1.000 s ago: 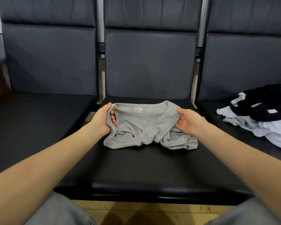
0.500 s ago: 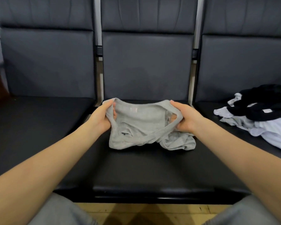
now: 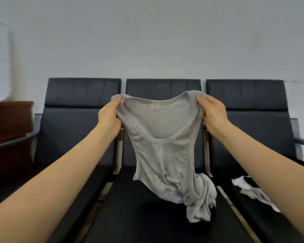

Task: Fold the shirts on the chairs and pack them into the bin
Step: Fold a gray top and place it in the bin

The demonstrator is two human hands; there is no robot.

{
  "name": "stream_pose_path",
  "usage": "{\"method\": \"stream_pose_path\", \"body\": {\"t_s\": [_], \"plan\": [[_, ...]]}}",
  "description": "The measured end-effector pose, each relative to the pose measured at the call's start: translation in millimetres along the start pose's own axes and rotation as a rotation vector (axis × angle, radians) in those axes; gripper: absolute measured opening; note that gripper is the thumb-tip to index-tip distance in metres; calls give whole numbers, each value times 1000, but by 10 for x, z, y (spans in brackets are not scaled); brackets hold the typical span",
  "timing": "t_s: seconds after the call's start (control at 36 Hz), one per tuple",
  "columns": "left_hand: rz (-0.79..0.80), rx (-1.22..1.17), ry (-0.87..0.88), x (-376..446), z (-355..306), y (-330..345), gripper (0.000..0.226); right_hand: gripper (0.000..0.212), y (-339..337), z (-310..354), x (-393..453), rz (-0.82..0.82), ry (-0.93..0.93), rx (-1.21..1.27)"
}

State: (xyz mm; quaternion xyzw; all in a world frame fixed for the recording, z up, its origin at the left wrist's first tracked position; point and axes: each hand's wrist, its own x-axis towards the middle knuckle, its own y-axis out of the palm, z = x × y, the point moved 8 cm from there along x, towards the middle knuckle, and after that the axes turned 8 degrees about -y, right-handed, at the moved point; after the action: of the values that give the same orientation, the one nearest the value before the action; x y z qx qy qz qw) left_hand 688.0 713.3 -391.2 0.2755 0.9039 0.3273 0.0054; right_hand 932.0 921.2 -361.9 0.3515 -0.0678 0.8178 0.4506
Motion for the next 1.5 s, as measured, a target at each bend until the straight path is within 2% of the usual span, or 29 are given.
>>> {"method": "stream_pose_path", "body": {"t_s": [0.11, 0.19, 0.36, 0.42, 0.47, 0.56, 0.61, 0.67, 0.75, 0.86, 0.94, 1.0, 1.08, 1.14, 1.25, 1.31, 1.36, 1.42, 1.5], "plan": [[170, -100, 62, -22, -611, 574, 21, 15, 88, 772, 354, -35, -185, -46], [223, -107, 165, -163, -1111, 946, 4, 22, 104, 1400, 538, -80, -313, -52], [259, -60, 280, -339, -1858, 1408, 6, 40, 85, 2188, 734, -199, -472, 16], [233, -41, 269, -358, -2028, 1493, 7, 43, 79, 2343, 795, -232, -494, 52], [273, 6, 209, -392, -2093, 1614, 6, 40, 68, 2395, 880, -251, -477, 92], [312, 18, 71, -439, -2050, 1706, 12, 15, 69, 2313, 1016, -266, -406, 165], [312, -5, 16, -434, -1989, 1700, 17, 30, 39, 2165, 1106, -289, -345, 200], [309, -46, -10, -281, -1900, 1630, 22, 12, 26, 1964, 1169, -294, -264, 158], [297, -93, -33, 67, -1666, 1432, 28, 30, 7, 1509, 1253, -286, -129, 93], [213, 57, -112, 452, -1111, 1134, 23, 26, -34, 808, 1317, -191, -1, -104], [121, 217, -209, 711, -476, 822, 17, 5, -145, 43, 1301, -146, 144, -270], [29, 358, -287, 925, 9, 510, 14, 15, -260, -519, 1189, -125, 263, -396], [-58, 523, -397, 1108, 710, 80, 16, 1, -442, -1292, 910, -47, 417, -500], [-88, 540, -466, 1205, 1175, -163, 19, 11, -577, -1821, 694, -21, 540, -517], [-177, 459, -593, 1371, 2046, -583, 6, 16, -713, -2712, 348, -54, 709, -454], [-208, 429, -606, 1476, 2387, -728, 7, 22, -754, -3100, 238, -85, 760, -424], [-261, 422, -588, 1589, 2655, -876, 21, 23, -793, -3457, 177, -90, 794, -422], [-325, 473, -542, 1702, 2814, -1007, 33, 23, -834, -3714, 181, -89, 797, -477], [-304, 590, -450, 1863, 2959, -1088, 42, 23, -824, -4005, 218, -61, 779, -548]]}}
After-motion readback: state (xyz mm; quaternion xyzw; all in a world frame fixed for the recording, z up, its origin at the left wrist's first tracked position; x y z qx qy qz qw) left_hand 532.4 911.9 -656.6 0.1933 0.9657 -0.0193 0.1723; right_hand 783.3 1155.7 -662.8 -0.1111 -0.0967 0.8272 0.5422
